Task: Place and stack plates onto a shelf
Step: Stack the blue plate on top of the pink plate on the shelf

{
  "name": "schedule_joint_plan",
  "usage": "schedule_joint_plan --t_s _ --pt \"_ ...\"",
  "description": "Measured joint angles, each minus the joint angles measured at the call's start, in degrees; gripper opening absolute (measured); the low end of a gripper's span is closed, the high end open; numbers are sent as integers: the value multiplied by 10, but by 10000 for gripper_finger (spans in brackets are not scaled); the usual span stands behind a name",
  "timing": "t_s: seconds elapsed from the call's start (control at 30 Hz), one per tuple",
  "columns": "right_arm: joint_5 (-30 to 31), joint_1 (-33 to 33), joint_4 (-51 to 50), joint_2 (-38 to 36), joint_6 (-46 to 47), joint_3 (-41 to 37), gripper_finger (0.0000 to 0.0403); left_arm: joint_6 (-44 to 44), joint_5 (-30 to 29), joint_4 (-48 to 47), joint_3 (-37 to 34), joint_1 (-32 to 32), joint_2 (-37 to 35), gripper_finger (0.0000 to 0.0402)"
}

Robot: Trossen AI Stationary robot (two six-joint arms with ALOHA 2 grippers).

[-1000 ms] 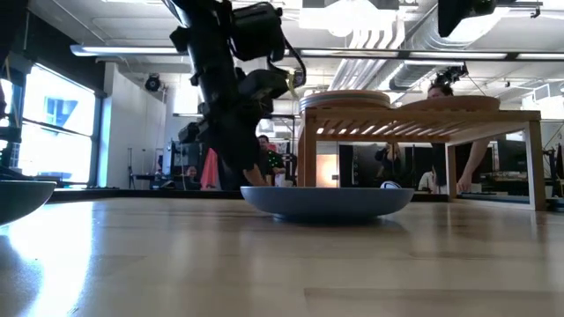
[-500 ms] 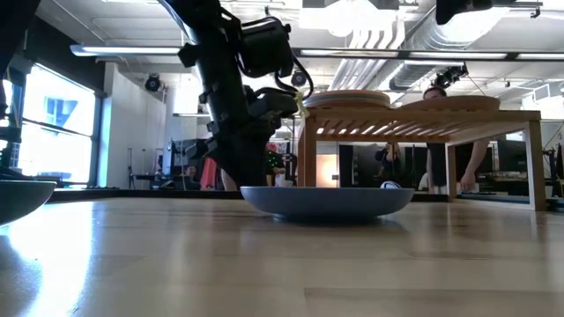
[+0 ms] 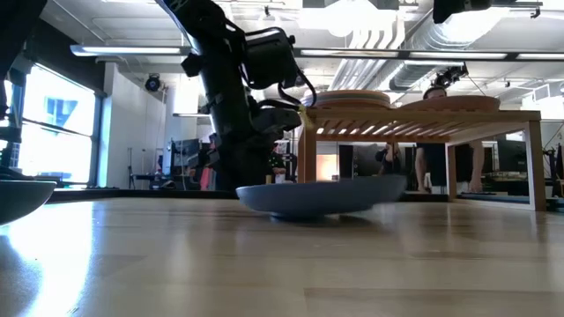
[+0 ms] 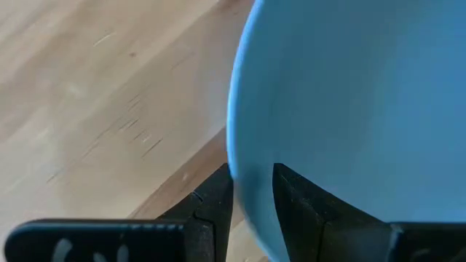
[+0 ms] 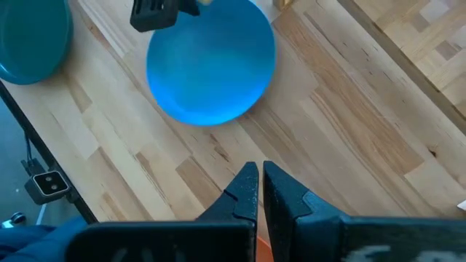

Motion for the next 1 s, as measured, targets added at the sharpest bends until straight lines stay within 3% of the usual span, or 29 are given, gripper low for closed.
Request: schedule_joint_plan --t_s 0.23,0.5,1.0 --pt "1 0 2 0 -1 0 0 11 -1 -2 0 -2 0 77" --pt "5 0 3 0 -1 0 0 44 1 3 1 -8 -3 7" --pt "5 0 5 3 -5 0 0 64 -9 -22 36 -58 -36 1"
